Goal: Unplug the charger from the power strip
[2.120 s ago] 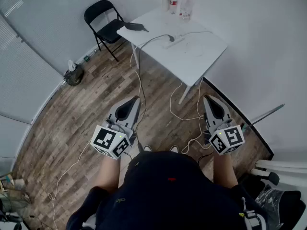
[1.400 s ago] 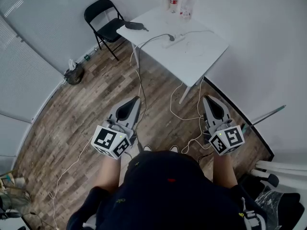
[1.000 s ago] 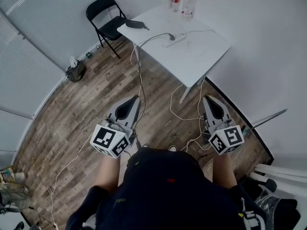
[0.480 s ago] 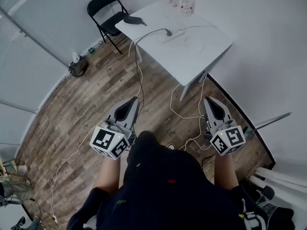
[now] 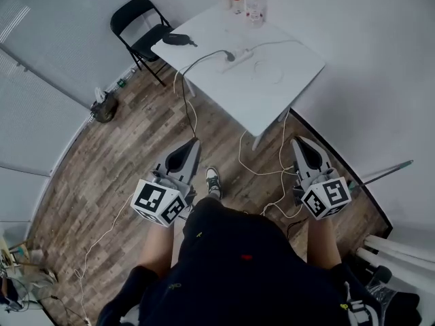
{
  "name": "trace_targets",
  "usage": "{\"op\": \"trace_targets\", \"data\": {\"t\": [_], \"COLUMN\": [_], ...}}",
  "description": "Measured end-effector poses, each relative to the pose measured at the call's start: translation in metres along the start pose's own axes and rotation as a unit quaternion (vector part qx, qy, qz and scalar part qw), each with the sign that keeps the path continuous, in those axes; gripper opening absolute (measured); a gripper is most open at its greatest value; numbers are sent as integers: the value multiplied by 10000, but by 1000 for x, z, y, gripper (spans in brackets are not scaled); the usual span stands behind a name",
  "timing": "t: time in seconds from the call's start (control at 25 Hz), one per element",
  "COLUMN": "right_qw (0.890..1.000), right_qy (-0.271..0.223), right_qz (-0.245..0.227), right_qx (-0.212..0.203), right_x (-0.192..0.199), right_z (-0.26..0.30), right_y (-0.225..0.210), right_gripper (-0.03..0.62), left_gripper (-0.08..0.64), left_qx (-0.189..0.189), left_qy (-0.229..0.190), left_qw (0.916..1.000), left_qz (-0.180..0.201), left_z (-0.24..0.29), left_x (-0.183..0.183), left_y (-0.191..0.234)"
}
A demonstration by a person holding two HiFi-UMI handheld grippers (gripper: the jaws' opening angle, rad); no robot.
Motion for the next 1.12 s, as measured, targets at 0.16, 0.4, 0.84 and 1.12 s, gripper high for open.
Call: {"op": "trace_targets", "data": {"t": [0.16,0.4,0.84,1.12], "right_qw": [10000,9982,9977,9965], "right_qy": [65,290,231,454], "right_qz": [-33,-487,-577,-586], "right_qx": [52,172,287,385], "right_x": [-7,-11,-29,-27], "right_z": [37,110,234,263], "right_y": [3,25,64,54], "right_gripper": [28,28,28,28], "left_gripper": [20,20,20,20], "left_qx": [160,323,732,871], "left_qy": [15,34,190,311], "left_qw": [9998,9991,9969,9950], "left_qz": [-122,-256,-234,-386], "left_z": [21,39,71,100], "left_x": [-7,-11,-35,-31], "left_y": [33,104,226,254]}}
Point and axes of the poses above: the fingertips, and each gripper's own axes: z forward along the fingers, y to its left, x out of its underside, the point moved 4 cm from there along -z, backward along the fingers, and after that the axes turned 12 degrees about x, right-handed, at the moved point
